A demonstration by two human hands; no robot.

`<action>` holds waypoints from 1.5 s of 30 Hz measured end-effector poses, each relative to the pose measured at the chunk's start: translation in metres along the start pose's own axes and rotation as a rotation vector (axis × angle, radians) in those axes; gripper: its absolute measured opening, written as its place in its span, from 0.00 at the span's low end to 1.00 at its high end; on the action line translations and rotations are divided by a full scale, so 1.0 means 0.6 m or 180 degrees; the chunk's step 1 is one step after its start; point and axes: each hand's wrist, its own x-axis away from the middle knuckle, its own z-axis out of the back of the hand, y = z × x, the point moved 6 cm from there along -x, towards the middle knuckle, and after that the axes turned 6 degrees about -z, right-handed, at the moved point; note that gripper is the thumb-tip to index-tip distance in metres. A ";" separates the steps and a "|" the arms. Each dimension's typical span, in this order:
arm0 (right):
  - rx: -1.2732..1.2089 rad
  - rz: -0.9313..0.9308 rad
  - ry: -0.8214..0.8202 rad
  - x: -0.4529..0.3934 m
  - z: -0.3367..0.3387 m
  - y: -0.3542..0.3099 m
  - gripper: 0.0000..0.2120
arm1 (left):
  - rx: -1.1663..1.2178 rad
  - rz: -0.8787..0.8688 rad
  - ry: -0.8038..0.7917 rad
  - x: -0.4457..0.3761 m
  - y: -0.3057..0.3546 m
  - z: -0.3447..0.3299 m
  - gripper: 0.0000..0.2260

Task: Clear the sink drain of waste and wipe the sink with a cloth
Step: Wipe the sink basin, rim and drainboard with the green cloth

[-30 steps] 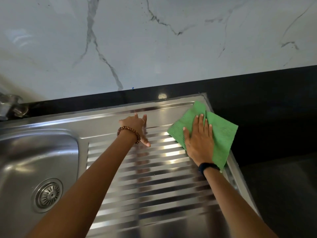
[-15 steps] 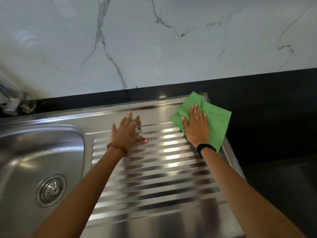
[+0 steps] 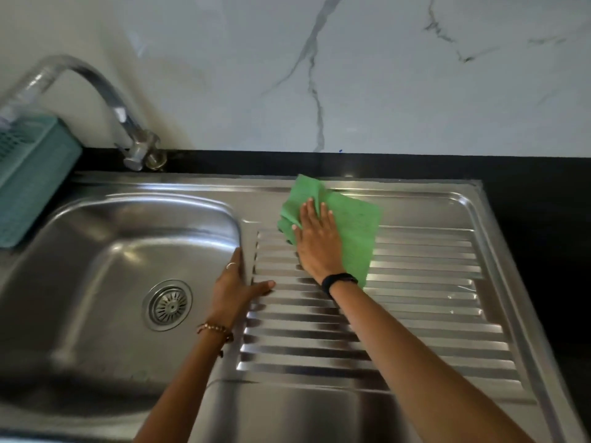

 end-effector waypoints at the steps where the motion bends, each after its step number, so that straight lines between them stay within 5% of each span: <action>1: -0.0031 0.0133 -0.0040 -0.006 -0.007 -0.034 0.25 | -0.0144 0.0012 0.0006 -0.003 0.000 0.000 0.34; 9: 0.0357 0.1259 -0.0394 -0.004 -0.056 -0.163 0.24 | -0.0118 0.0330 0.0092 -0.014 -0.014 0.008 0.53; 16: 0.0085 0.1730 -0.0342 0.032 -0.044 -0.135 0.22 | -0.0027 0.0349 0.0191 -0.006 -0.016 0.008 0.53; 20: -0.0125 0.1346 -0.0221 0.048 -0.027 -0.074 0.23 | -0.0552 0.0169 0.0149 0.013 0.007 -0.008 0.51; 23: -0.0283 0.0912 -0.0093 0.056 -0.005 0.006 0.22 | -0.1503 -0.0557 0.0293 0.030 0.064 -0.038 0.40; 28: -0.0347 0.0238 0.0098 0.083 0.043 0.161 0.20 | -0.2010 -0.1116 -0.0680 0.049 0.138 -0.171 0.30; 35: -0.0609 -0.0754 0.0387 0.119 0.115 0.364 0.20 | -0.2094 -0.0912 -0.1031 0.028 0.183 -0.186 0.22; 45: -0.0178 -0.1218 0.0262 0.187 0.111 0.360 0.24 | -0.2134 -0.0687 -0.0961 0.026 0.187 -0.191 0.22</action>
